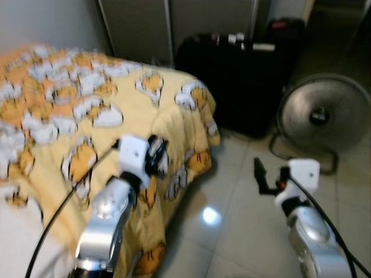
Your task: Clean up the room
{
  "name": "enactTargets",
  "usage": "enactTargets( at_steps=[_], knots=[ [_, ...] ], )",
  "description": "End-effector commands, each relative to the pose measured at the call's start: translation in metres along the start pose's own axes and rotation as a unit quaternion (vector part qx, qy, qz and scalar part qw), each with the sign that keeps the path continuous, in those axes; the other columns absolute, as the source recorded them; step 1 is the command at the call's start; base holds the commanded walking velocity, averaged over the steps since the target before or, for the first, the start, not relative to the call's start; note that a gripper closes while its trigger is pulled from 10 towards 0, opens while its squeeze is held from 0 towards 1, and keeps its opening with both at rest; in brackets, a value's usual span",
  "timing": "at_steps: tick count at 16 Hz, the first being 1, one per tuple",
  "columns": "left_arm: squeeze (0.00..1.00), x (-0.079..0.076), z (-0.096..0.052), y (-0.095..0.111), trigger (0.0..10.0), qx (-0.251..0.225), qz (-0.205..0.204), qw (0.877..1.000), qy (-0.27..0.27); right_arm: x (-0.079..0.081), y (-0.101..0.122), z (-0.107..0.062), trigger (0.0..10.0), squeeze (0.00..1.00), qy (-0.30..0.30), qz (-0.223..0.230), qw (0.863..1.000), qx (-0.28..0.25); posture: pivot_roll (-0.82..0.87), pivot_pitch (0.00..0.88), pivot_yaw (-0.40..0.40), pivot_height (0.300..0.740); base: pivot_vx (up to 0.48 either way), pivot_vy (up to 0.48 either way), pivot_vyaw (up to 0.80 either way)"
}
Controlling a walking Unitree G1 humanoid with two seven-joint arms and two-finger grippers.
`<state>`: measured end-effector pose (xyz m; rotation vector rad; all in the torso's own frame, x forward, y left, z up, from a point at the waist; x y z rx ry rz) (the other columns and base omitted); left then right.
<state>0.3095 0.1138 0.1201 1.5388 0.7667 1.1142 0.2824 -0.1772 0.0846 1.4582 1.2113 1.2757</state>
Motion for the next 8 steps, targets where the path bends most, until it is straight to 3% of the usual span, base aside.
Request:
enactTargets(
  at_steps=[1, 8],
  knots=[
    [0.0, 0.012, -0.006, -0.004, 10.0, 0.009, 0.009, 1.0, 0.015, 0.009, 0.003, 0.002, 10.0, 0.0, 0.008, 0.012, 1.0, -0.011, -0.06, 0.0, 0.063, 0.74, 0.45, 0.0, 0.0],
    [0.0, 0.015, -0.018, -0.015, 10.0, 0.026, 0.015, 0.999, 0.019, 0.009, 0.001, 0.001, 10.0, 0.0, 0.018, 0.013, 1.0, -0.014, -0.05, 0.0, 0.046, 0.74, 0.452, 0.0, -0.75]
  ],
)
Point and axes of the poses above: a point about 5 cm out from each wrist's last joint towards the gripper, its own z axis pointing out of the wrist towards the gripper, its own y axis along the axis of the wrist's last joint, x = y × z, the point moved 5 cm from there along z, pointing out of the wrist towards the gripper, and after that the axes turned 11 degrees about z, right-handed, at the moved point
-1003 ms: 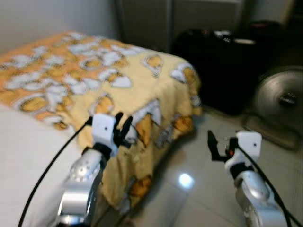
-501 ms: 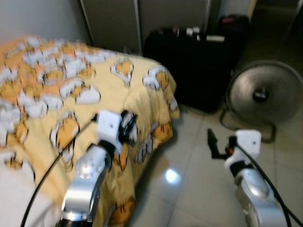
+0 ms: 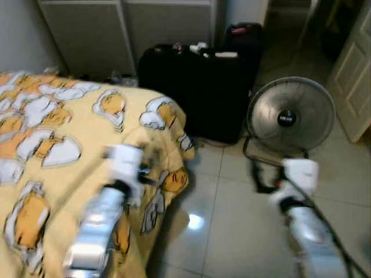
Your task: Clean up the room
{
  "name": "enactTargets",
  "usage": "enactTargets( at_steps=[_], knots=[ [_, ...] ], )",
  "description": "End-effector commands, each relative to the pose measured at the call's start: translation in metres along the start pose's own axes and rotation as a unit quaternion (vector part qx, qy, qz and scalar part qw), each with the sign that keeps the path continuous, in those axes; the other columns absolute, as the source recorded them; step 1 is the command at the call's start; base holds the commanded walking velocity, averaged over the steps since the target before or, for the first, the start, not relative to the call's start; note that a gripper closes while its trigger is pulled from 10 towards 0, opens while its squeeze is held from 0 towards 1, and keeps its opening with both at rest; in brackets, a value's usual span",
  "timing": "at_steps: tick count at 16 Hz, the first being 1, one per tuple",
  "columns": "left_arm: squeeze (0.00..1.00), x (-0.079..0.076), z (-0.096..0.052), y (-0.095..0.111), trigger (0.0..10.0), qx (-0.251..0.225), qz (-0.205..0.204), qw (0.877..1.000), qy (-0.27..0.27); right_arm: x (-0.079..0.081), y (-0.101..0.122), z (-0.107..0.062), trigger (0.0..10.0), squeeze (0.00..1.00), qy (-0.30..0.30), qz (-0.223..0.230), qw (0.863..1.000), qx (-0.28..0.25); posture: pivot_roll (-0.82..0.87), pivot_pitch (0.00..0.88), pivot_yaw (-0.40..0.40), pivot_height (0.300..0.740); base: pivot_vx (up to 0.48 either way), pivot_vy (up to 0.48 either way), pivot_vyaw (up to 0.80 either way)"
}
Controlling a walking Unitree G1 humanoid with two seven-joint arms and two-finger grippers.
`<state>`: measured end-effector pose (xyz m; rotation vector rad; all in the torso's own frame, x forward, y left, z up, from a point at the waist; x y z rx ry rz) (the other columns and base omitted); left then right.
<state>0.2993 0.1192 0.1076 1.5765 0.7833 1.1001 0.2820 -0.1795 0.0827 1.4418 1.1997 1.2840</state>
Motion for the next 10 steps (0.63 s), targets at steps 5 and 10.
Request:
enactTargets(
  at_steps=[5, 10],
  knots=[
    [0.0, 0.021, -0.012, -0.004, 10.0, 0.009, 0.006, 0.999, 0.04, 0.006, 0.003, 0.004, 10.0, 0.0, 0.012, 0.013, 1.0, -0.01, -0.04, 0.0, 0.033, 0.74, 0.45, 0.0, -0.29],
    [0.0, 0.025, -0.019, -0.007, 10.0, 0.012, -0.001, 0.998, 0.058, 0.009, 0.004, 0.007, 10.0, 0.0, 0.021, 0.008, 1.0, -0.013, -0.03, 0.0, 0.015, 0.74, 0.449, 0.0, 0.0]
  ],
)
Point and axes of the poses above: a point about 5 cm out from each wrist's last joint towards the gripper, its own z axis pointing out of the wrist towards the gripper, its own y axis along the axis of the wrist's last joint, x = y × z, the point moved 5 cm from there along z, pointing out of the wrist towards the gripper, and after that the axes turned 11 degrees about z, right-handed, at the moved point
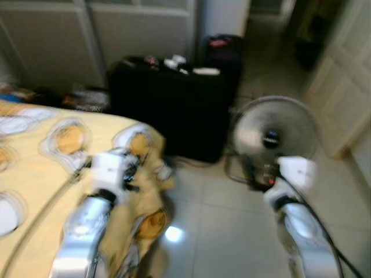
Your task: Clean up the room
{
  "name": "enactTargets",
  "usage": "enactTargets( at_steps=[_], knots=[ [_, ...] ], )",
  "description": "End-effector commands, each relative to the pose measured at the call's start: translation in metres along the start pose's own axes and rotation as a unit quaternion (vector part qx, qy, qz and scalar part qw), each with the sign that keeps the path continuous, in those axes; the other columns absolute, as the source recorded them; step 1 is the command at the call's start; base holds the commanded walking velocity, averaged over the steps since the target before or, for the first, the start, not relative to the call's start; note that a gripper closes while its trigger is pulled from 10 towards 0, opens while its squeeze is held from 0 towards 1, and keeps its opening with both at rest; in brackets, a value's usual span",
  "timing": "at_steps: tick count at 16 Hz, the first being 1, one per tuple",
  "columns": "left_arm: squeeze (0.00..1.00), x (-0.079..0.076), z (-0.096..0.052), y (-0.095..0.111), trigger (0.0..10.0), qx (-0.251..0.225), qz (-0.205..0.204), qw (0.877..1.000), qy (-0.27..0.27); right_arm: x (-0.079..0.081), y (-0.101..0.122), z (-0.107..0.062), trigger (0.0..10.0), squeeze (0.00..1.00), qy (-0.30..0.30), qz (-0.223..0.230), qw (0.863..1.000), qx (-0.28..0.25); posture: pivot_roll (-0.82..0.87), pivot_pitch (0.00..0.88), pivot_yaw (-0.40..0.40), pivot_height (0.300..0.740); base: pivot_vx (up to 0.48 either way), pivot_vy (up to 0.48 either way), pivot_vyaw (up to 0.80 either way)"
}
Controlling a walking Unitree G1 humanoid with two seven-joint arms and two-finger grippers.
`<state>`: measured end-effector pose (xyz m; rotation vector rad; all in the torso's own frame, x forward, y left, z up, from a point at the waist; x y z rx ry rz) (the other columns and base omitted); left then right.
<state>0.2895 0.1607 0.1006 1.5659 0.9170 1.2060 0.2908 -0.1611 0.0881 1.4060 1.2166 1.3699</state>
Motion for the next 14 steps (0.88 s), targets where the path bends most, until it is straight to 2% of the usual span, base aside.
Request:
enactTargets(
  at_steps=[1, 8, 9, 11, 14],
  knots=[
    [0.0, -0.007, 0.002, 0.009, 10.0, -0.019, -0.004, 1.0, -0.007, -0.011, 0.001, -0.002, 10.0, 0.0, -0.013, -0.005, 1.0, -0.001, -0.03, 0.0, 0.006, 0.74, 0.45, 0.0, 0.0],
    [0.0, -0.002, -0.007, 0.006, 10.0, -0.027, -0.023, 0.999, 0.014, -0.014, -0.002, -0.005, 10.0, 0.0, 0.001, -0.015, 1.0, -0.001, -0.03, 0.0, -0.013, 0.74, 0.438, 0.0, 0.0],
    [0.0, 0.001, -0.008, 0.006, 10.0, -0.03, -0.032, 0.999, 0.02, -0.013, -0.008, -0.006, 10.0, 0.0, -0.001, -0.012, 1.0, 0.011, -0.03, 0.0, -0.015, 0.74, 0.0, 0.0, 0.0],
    [0.0, 0.004, -0.011, 0.002, 10.0, -0.022, -0.02, 0.999, 0.027, -0.017, -0.015, -0.007, 10.0, 0.0, -0.024, -0.012, 0.999, 0.028, -0.03, 0.0, -0.017, 0.74, 0.0, 0.0, 0.0],
    [0.0, 0.005, -0.012, -0.003, 10.0, -0.017, -0.016, 0.999, 0.037, -0.021, -0.013, -0.008, 10.0, 0.0, -0.024, -0.033, 0.999, 0.016, -0.03, 0.0, -0.018, 0.74, 0.0, 0.0, 0.0]
  ],
)
Point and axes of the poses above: a point about 5 cm out from each wrist's last joint towards the gripper, its own z axis pointing out of the wrist towards the gripper, its own y axis along the axis of the wrist's last joint, x = y × z, the point moved 5 cm from there along z, pointing out of the wrist towards the gripper, and after that the axes turned 11 degrees about z, right-handed, at the moved point
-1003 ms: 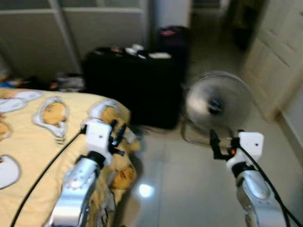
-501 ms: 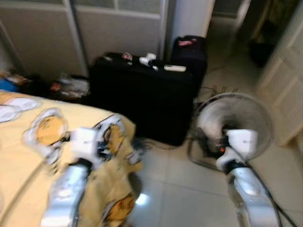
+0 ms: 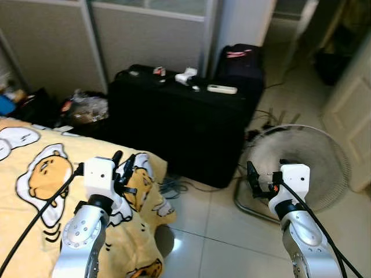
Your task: Clean up the room
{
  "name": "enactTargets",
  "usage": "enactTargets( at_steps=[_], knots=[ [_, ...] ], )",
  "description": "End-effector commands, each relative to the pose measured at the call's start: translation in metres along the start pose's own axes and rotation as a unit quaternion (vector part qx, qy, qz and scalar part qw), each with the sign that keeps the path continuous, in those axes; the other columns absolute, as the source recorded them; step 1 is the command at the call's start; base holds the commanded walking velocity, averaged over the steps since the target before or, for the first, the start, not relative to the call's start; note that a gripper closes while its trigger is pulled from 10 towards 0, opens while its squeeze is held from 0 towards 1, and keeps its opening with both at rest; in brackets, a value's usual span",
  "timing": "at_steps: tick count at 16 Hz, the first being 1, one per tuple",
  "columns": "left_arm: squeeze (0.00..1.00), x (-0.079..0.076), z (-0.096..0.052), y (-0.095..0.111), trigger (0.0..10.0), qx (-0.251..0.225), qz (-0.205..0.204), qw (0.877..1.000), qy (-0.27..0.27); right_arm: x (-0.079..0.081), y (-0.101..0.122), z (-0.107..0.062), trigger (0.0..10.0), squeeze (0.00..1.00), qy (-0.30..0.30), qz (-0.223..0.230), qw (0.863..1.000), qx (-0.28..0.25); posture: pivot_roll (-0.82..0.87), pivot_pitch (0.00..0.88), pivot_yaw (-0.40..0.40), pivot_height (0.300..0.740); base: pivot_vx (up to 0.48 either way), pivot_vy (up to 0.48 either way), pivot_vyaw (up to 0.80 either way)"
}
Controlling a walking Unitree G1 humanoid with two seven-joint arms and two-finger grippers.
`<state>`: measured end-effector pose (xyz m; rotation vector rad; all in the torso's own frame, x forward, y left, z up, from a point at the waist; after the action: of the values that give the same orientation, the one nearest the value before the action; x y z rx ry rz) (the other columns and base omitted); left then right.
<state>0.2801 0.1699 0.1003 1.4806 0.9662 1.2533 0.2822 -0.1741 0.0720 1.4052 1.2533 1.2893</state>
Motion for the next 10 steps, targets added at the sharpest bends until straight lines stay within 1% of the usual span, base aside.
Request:
enactTargets(
  at_steps=[1, 10],
  knots=[
    [0.0, -0.0002, -0.0008, 0.0001, 10.0, 0.0, 0.006, 1.0, 0.0, -0.0064, -0.0024, -0.0002, 10.0, 0.0, -0.012, -0.01, 1.0, 0.007, -0.03, 0.0, -0.016, 0.74, 0.0, 0.0, 0.0],
    [0.0, 0.0, -0.0007, -0.0001, 10.0, 0.0, 0.006, 1.0, 0.0, -0.0065, -0.0025, -0.0003, 10.0, 0.0, -0.013, -0.011, 1.0, 0.007, -0.03, 0.0, -0.015, 0.74, 0.0, 0.0, 0.0]
  ],
)
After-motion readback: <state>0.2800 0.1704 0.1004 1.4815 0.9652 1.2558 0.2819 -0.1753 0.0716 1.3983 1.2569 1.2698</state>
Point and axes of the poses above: a point about 5 cm out from each wrist's last joint towards the gripper, its own z axis pointing out of the wrist towards the gripper, its own y axis along the axis of the wrist's last joint, x = y × z, the point moved 5 cm from there along z, pointing out of the wrist towards the gripper, and after that the axes turned 11 degrees about z, right-handed, at the moved point
